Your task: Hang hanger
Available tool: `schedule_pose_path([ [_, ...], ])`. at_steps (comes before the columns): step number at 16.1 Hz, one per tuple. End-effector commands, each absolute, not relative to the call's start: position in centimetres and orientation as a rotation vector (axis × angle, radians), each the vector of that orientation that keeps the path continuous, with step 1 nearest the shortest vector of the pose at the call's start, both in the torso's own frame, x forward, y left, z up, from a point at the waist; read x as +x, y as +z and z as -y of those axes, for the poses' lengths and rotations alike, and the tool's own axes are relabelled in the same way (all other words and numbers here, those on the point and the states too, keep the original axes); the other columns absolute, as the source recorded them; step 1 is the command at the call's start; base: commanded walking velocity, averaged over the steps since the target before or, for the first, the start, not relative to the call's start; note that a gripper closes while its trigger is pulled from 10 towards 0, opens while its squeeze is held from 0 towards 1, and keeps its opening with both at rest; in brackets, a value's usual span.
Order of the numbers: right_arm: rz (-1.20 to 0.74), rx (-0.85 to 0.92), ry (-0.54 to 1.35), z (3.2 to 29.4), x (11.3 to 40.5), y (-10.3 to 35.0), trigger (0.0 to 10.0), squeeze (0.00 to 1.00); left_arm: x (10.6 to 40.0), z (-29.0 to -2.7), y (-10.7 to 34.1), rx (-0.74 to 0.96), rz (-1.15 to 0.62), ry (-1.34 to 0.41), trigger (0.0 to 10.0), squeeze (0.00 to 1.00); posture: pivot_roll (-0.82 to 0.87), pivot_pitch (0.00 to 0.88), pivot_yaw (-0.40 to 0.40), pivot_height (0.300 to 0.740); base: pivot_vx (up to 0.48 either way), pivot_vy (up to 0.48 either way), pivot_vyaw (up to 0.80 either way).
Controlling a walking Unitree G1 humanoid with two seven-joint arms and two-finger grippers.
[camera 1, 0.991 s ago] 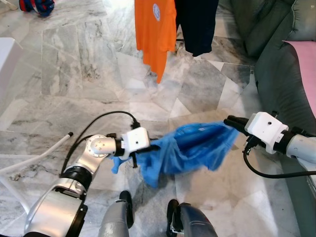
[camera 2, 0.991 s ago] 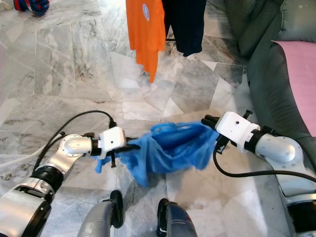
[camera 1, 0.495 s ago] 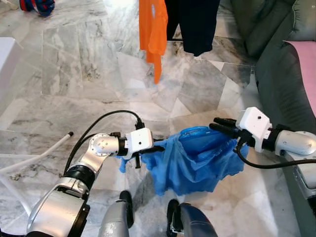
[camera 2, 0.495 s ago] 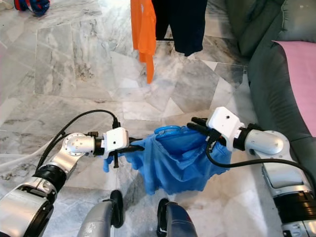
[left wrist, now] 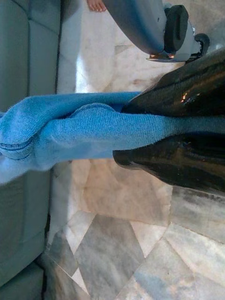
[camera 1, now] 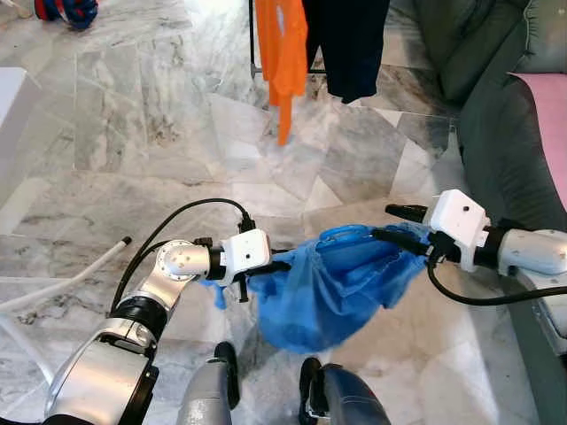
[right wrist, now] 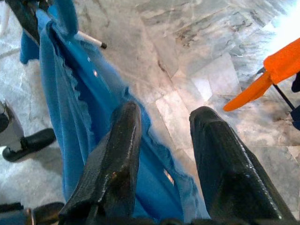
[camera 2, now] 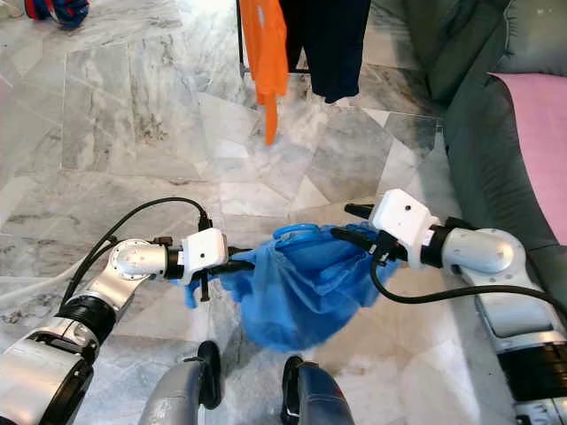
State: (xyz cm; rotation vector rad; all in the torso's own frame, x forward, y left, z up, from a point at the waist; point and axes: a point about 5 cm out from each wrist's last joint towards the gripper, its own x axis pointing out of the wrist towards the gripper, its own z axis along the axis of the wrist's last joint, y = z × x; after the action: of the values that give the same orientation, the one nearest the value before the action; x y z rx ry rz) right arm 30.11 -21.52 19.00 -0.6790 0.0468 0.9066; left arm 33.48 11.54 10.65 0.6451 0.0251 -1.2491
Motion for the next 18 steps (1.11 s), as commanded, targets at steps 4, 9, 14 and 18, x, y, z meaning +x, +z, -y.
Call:
schedule_pose_path([
  [4, -0.103, -0.827, 0.962, 22.3, 30.0, 18.3, 10.0, 1.00, 33.4, -11.2, 10.7, 0.660, -0.021, -1.272, 0.0, 0.00, -0.14, 0.293, 0.007, 0.740, 0.000, 0.000, 0.00],
  [9, -0.129, -0.931, 1.051, 21.2, 30.8, 16.5, 10.0, 1.00, 33.3, -10.5, 10.7, 0.667, -0.006, -1.305, 0.0, 0.00, -0.14, 0.297, 0.011, 0.740, 0.000, 0.000, 0.00],
  [14, -0.099, -1.025, 1.095, 19.9, 32.1, 15.9, 0.0, 1.00, 33.1, -10.4, 10.6, 0.682, -0.006, -1.333, 0.0, 0.00, -0.13, 0.299, 0.009, 0.740, 0.000, 0.000, 0.00],
  [18, -0.211, -1.012, 1.165, 20.9, 31.6, 15.1, 0.0, 0.00, 33.1, -10.4, 10.5, 0.699, -0.010, -1.333, 0.0, 0.00, -0.13, 0.296, 0.008, 0.740, 0.000, 0.000, 0.00],
])
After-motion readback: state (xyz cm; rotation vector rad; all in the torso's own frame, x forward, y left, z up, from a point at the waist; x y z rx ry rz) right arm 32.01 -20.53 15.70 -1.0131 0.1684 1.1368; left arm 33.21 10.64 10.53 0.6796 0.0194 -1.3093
